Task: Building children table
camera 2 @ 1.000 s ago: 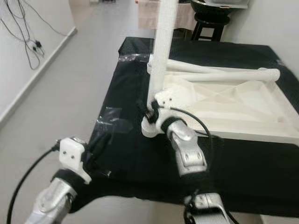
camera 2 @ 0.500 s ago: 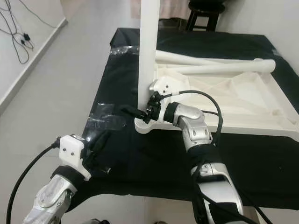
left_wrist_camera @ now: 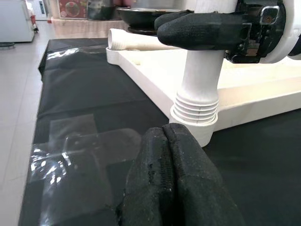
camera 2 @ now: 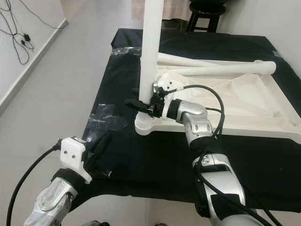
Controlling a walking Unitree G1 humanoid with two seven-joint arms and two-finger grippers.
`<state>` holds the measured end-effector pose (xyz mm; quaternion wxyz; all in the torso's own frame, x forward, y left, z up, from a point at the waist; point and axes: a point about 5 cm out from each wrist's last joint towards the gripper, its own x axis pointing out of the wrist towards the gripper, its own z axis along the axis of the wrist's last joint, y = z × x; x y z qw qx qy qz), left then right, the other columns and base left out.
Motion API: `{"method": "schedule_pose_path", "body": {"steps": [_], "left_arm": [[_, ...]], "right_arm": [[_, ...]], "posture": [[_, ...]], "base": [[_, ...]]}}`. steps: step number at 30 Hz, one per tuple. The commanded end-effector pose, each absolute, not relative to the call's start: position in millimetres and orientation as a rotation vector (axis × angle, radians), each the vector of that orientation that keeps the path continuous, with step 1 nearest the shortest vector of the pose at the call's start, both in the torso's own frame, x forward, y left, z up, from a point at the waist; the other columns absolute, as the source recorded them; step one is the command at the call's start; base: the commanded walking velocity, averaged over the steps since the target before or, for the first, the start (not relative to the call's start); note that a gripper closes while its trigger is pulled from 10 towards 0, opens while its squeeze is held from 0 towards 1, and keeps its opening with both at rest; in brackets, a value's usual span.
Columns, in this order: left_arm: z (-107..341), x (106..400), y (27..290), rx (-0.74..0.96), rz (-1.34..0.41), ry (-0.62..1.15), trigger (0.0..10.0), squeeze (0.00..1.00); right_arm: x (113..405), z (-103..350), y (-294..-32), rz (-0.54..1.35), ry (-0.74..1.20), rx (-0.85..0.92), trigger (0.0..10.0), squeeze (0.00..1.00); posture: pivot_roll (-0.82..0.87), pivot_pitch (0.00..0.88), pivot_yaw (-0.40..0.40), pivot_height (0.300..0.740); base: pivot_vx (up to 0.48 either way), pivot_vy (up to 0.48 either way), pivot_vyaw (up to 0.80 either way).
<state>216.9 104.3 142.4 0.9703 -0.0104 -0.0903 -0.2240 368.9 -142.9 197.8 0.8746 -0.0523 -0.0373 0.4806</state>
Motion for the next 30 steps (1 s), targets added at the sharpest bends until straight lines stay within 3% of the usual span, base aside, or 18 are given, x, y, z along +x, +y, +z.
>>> {"method": "schedule_pose_path", "body": {"steps": [1, 3, 4, 6, 7, 10, 15, 16, 18, 19, 20, 25, 26, 27, 28, 30], "left_arm": [[138.5, 214.5, 104.8, -0.023, -0.448, -0.171, 10.0, 0.00], [138.5, 214.5, 104.8, -0.023, -0.448, -0.171, 10.0, 0.00], [138.5, 214.4, 105.5, -0.023, -0.447, -0.171, 10.0, 0.00], [138.2, 214.7, 105.9, -0.021, -0.445, -0.170, 10.0, 0.00], [137.6, 215.4, 106.5, -0.019, -0.445, -0.169, 10.0, 0.00], [137.3, 216.6, 106.4, -0.021, -0.447, -0.166, 10.0, 0.00], [138.8, 219.0, 105.7, -0.025, -0.440, -0.174, 10.0, 0.00], [139.2, 219.5, 105.7, -0.024, -0.434, -0.176, 10.0, 0.00], [139.4, 219.8, 105.7, -0.023, -0.430, -0.178, 10.0, 0.00], [139.6, 220.1, 105.7, -0.024, -0.429, -0.178, 10.0, 0.00], [139.8, 220.6, 105.4, -0.028, -0.433, -0.178, 10.0, 0.00], [140.6, 221.6, 105.0, -0.038, -0.442, -0.177, 10.0, 0.00], [140.6, 221.8, 105.1, -0.040, -0.443, -0.177, 10.0, 0.00], [140.6, 221.8, 105.1, -0.040, -0.443, -0.177, 10.0, 0.00], [140.9, 222.0, 105.1, -0.042, -0.444, -0.177, 10.0, 0.00], [141.3, 222.2, 105.1, -0.044, -0.447, -0.177, 10.0, 0.00]], "right_arm": [[369.1, 173.7, -156.6, 0.755, 0.021, -0.149, 0.0, 0.00], [369.1, 173.7, -156.6, 0.755, 0.021, -0.149, 0.0, 0.00], [366.4, 160.4, -157.0, 0.516, 0.043, -0.100, 0.0, 0.00], [350.5, 141.9, -143.3, 0.416, 0.077, -0.068, 0.0, 0.00], [337.4, 135.8, -127.2, 0.410, 0.073, -0.074, 0.0, 0.00], [330.3, 135.6, -110.7, 0.474, 0.054, -0.091, 0.0, 0.00], [339.8, 137.0, -111.3, 0.441, 0.059, -0.094, 0.0, 0.00], [339.2, 137.4, -111.2, 0.429, 0.061, -0.097, 7.3, 0.00], [338.7, 137.6, -111.2, 0.421, 0.063, -0.099, 7.3, 0.00], [338.8, 139.7, -110.5, 0.448, 0.058, -0.070, 10.0, 0.00], [338.4, 145.1, -109.8, 0.468, 0.043, -0.055, 10.0, 1.00], [340.7, 162.1, -108.0, 0.572, -0.011, -0.035, 10.0, 1.00], [343.9, 167.4, -110.3, 0.645, -0.027, -0.026, 10.0, 0.85], [343.9, 167.4, -110.3, 0.645, -0.027, -0.026, 10.0, 0.85], [345.5, 171.5, -112.3, 0.727, -0.037, -0.017, 10.0, 0.00], [346.1, 172.9, -115.5, 0.834, -0.028, -0.015, 10.0, 0.00]], "posture": [[0.04, 0.134, -0.043, 0.740], [0.04, 0.134, -0.043, 0.740], [0.03, 0.137, -0.040, 0.740], [0.03, 0.134, -0.028, 0.740], [0.02, 0.127, -0.020, 0.740], [0.02, 0.120, -0.022, 0.740], [0.02, 0.119, -0.034, 0.740], [0.02, 0.122, -0.034, 0.740], [0.02, 0.122, -0.034, 0.740], [0.02, 0.122, -0.034, 0.740], [0.02, 0.125, -0.036, 0.740], [0.02, 0.128, -0.032, 0.740], [0.02, 0.128, -0.032, 0.740], [0.02, 0.128, -0.032, 0.740], [0.03, 0.132, -0.021, 0.740], [0.03, 0.134, -0.022, 0.740]], "base": [[0.000, 0.000, 0.00], [0.000, 0.000, 0.00], [0.000, 0.000, 0.00], [0.000, 0.000, 0.00], [0.000, 0.000, 0.00], [0.000, 0.000, 0.00], [0.000, 0.000, 0.00], [0.000, 0.000, 0.00], [0.000, 0.000, 0.00], [0.000, 0.000, 0.00], [0.000, 0.000, 0.00], [0.000, 0.000, 0.00], [0.000, 0.000, 0.00], [0.000, 0.000, 0.00], [0.000, 0.000, 0.00], [0.000, 0.000, 0.00]]}}
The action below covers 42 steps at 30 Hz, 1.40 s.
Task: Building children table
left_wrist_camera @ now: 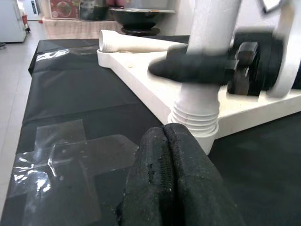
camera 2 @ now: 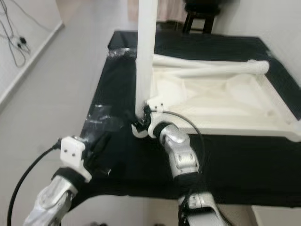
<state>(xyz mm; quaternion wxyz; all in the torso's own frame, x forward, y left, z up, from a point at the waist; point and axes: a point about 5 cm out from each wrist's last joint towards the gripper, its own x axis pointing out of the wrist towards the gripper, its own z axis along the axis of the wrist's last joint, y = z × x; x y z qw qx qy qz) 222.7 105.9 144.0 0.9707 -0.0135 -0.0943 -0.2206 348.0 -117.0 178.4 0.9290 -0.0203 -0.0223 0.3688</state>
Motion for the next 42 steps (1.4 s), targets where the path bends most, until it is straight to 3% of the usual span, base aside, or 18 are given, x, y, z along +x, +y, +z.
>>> {"method": "schedule_pose_path", "body": {"steps": [1, 10, 11, 13, 14, 22, 27, 28, 29, 31, 35, 40, 42], "left_arm": [[141.6, 222.1, 105.0, -0.044, -0.448, -0.177, 10.0, 0.00], [142.2, 221.4, 104.3, -0.041, -0.450, -0.175, 10.0, 0.00], [142.3, 220.7, 104.4, -0.040, -0.450, -0.175, 10.0, 0.00], [142.3, 220.1, 104.4, -0.040, -0.451, -0.174, 10.0, 0.00], [142.3, 219.4, 104.3, -0.040, -0.452, -0.173, 10.0, 0.00], [142.6, 218.5, 102.9, -0.043, -0.455, -0.171, 10.0, 0.00], [142.8, 218.4, 103.3, -0.044, -0.457, -0.170, 10.0, 0.00], [142.9, 218.5, 104.1, -0.045, -0.456, -0.170, 10.0, 0.00], [142.9, 218.5, 104.1, -0.045, -0.456, -0.170, 10.0, 0.00], [142.9, 219.5, 105.9, -0.045, -0.454, -0.170, 10.0, 0.00], [142.8, 220.6, 107.6, -0.044, -0.453, -0.169, 10.0, 0.00], [142.4, 222.6, 108.1, -0.039, -0.453, -0.168, 10.0, 0.00], [142.3, 222.8, 108.0, -0.037, -0.453, -0.168, 10.0, 0.00]], "right_arm": [[346.8, 172.8, -119.4, 0.932, -0.018, -0.048, 10.0, 0.00], [365.9, 187.1, -128.8, 1.063, 0.011, -0.050, 10.0, 0.00], [369.7, 190.2, -129.3, 1.071, 0.013, -0.031, 1.3, 0.00], [372.9, 192.3, -130.0, 1.066, 0.013, -0.015, 1.3, 0.00], [375.4, 192.9, -131.5, 1.056, 0.017, 0.002, 0.0, 0.00], [377.2, 183.4, -146.6, 1.027, 0.049, 0.056, 0.0, 0.00], [373.9, 172.3, -155.7, 0.954, 0.049, -0.022, 0.0, 0.00], [375.2, 161.6, -154.6, 0.820, 0.085, -0.030, 0.0, 0.00], [375.2, 161.6, -154.6, 0.820, 0.085, -0.030, 0.0, 0.00], [373.8, 136.0, -150.4, 0.461, 0.167, 0.149, 0.0, 0.00], [360.4, 126.1, -145.1, 0.291, 0.150, 0.277, 0.0, 0.00], [332.7, 137.0, -114.9, 0.451, 0.048, -0.001, 0.0, 0.00], [333.4, 139.7, -117.8, 0.396, 0.043, -0.077, 0.0, 0.00]], "posture": [[0.04, 0.134, -0.022, 0.740], [0.05, 0.135, -0.025, 0.740], [0.07, 0.138, -0.027, 0.740], [0.07, 0.138, -0.027, 0.740], [0.07, 0.138, -0.028, 0.740], [0.08, 0.145, -0.028, 0.740], [0.07, 0.149, -0.028, 0.740], [0.06, 0.151, -0.029, 0.740], [0.06, 0.151, -0.029, 0.740], [0.05, 0.153, -0.023, 0.740], [0.04, 0.151, -0.020, 0.740], [0.05, 0.142, -0.020, 0.740], [0.05, 0.142, -0.022, 0.740]], "base": [[0.000, 0.000, 0.00], [0.000, 0.000, 0.00], [0.000, 0.000, 0.00], [0.000, 0.000, 0.00], [0.000, 0.000, 0.00], [0.000, 0.000, 0.00], [0.000, 0.000, 0.00], [0.000, 0.000, 0.00], [0.000, 0.000, 0.00], [0.000, 0.000, 0.00], [0.000, 0.000, 0.00], [0.000, 0.000, 0.00], [0.000, 0.000, 0.00]]}}
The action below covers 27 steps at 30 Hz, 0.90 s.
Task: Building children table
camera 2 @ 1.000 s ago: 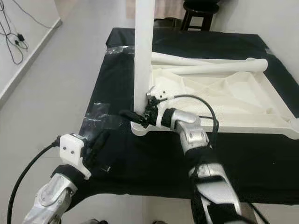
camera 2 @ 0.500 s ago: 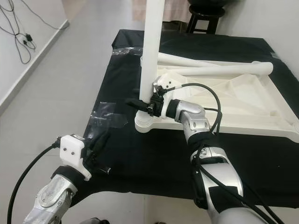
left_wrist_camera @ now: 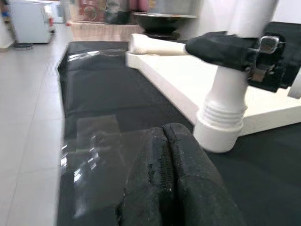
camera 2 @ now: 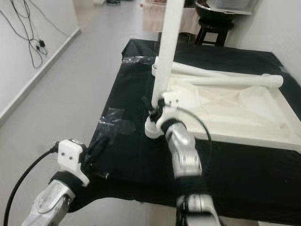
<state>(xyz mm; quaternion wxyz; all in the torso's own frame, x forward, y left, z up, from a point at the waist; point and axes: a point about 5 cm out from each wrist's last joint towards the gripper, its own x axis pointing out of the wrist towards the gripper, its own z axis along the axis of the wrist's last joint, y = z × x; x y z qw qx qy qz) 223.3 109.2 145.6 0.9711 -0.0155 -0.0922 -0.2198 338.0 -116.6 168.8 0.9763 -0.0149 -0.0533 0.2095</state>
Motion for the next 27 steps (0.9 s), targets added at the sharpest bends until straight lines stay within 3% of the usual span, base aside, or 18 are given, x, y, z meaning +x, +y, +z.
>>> {"method": "schedule_pose_path", "body": {"steps": [1, 4, 9, 10, 11, 12, 19, 20, 21, 22, 27], "left_arm": [[142.4, 222.8, 108.1, -0.036, -0.452, -0.168, 10.0, 0.00], [142.7, 222.9, 108.9, -0.032, -0.446, -0.171, 10.0, 0.00], [142.8, 223.0, 109.3, -0.032, -0.445, -0.171, 10.0, 0.00], [142.6, 222.9, 109.0, -0.033, -0.447, -0.170, 10.0, 0.00], [142.5, 222.8, 108.8, -0.033, -0.448, -0.169, 10.0, 0.00], [142.2, 222.7, 108.4, -0.034, -0.450, -0.168, 10.0, 0.00], [141.8, 222.5, 107.3, -0.037, -0.453, -0.166, 10.0, 0.00], [140.8, 222.2, 105.2, -0.040, -0.454, -0.165, 10.0, 0.00], [140.8, 222.2, 105.2, -0.040, -0.454, -0.165, 10.0, 0.00], [140.2, 222.1, 104.4, -0.042, -0.455, -0.164, 10.0, 0.00], [139.2, 221.9, 103.3, -0.045, -0.455, -0.163, 10.0, 0.00]], "right_arm": [[333.0, 140.1, -121.0, 0.345, 0.048, -0.097, 0.0, 0.00], [329.0, 143.2, -130.1, 0.209, 0.043, -0.096, 0.0, 0.00], [325.2, 144.2, -129.7, 0.173, 0.065, -0.068, 0.0, 0.00], [326.0, 143.4, -126.1, 0.212, 0.087, -0.070, 10.0, 0.00], [326.5, 142.9, -123.6, 0.240, 0.102, -0.073, 10.0, 0.00], [326.7, 148.3, -119.5, 0.325, 0.076, -0.047, 10.0, 1.00], [324.9, 168.6, -109.7, 0.517, -0.023, -0.002, 10.0, 1.00], [333.4, 191.4, -120.7, 0.675, -0.098, 0.018, 10.0, 0.15], [333.4, 191.4, -120.7, 0.675, -0.098, 0.018, 10.0, 0.15], [336.0, 197.5, -126.0, 0.747, -0.117, -0.017, 10.0, 0.00], [334.4, 200.0, -134.4, 0.947, -0.106, -0.105, 10.0, 0.00]], "posture": [[0.05, 0.142, -0.022, 0.740], [0.05, 0.142, -0.023, 0.740], [0.04, 0.137, -0.019, 0.740], [0.04, 0.134, -0.016, 0.740], [0.04, 0.134, -0.016, 0.740], [0.04, 0.133, -0.014, 0.740], [0.04, 0.130, -0.014, 0.740], [0.05, 0.123, -0.021, 0.740], [0.05, 0.123, -0.021, 0.740], [0.05, 0.121, -0.028, 0.740], [0.06, 0.117, -0.033, 0.740]], "base": [[0.000, 0.000, 0.00], [0.000, 0.000, 0.00], [0.000, 0.000, 0.00], [0.000, 0.000, 0.00], [0.000, 0.000, 0.00], [0.000, 0.000, 0.00], [0.000, 0.000, 0.00], [0.000, 0.000, 0.00], [0.000, 0.000, 0.00], [0.000, 0.000, 0.00], [0.000, 0.000, 0.00]]}}
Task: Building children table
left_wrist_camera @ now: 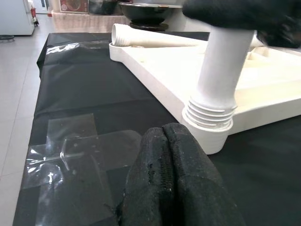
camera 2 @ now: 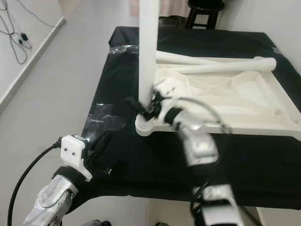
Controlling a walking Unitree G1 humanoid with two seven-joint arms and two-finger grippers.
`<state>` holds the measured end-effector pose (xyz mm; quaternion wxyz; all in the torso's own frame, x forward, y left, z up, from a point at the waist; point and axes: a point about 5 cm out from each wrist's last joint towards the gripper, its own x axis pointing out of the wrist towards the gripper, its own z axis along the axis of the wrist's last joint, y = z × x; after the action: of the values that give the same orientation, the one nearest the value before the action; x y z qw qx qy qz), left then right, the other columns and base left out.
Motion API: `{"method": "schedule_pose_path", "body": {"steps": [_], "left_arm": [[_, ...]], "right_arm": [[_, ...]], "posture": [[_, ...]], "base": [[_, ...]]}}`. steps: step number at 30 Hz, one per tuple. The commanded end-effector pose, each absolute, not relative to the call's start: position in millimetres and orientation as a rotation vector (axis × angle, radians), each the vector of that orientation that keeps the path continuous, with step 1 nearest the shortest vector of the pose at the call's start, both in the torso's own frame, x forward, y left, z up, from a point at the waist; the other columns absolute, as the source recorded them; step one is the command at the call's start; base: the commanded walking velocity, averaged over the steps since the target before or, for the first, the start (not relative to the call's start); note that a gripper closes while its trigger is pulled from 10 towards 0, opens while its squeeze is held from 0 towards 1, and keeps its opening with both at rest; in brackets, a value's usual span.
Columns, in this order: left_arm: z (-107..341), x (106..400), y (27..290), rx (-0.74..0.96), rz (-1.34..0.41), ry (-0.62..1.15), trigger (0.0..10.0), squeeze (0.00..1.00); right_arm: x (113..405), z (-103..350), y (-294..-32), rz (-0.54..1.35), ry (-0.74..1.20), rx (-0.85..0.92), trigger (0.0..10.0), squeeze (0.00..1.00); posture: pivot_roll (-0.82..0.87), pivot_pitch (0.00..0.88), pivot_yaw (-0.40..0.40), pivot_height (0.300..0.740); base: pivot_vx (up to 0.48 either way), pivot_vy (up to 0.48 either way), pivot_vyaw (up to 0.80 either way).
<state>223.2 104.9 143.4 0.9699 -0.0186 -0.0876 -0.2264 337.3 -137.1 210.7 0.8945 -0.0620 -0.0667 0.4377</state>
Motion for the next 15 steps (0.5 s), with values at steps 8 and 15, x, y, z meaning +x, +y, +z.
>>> {"method": "schedule_pose_path", "body": {"steps": [8, 15], "left_arm": [[138.0, 221.7, 102.0, -0.051, -0.458, -0.160, 10.0, 0.00], [138.4, 221.4, 101.8, -0.055, -0.459, -0.160, 10.0, 0.00]], "right_arm": [[350.3, 196.1, -140.6, 1.091, -0.053, -0.064, 0.0, 0.00], [359.3, 197.5, -141.4, 1.106, -0.053, -0.030, 0.0, 0.00]], "posture": [[0.06, 0.114, -0.034, 0.740], [0.05, 0.121, -0.035, 0.740]], "base": [[0.000, 0.000, 0.00], [0.000, 0.000, 0.00]]}}
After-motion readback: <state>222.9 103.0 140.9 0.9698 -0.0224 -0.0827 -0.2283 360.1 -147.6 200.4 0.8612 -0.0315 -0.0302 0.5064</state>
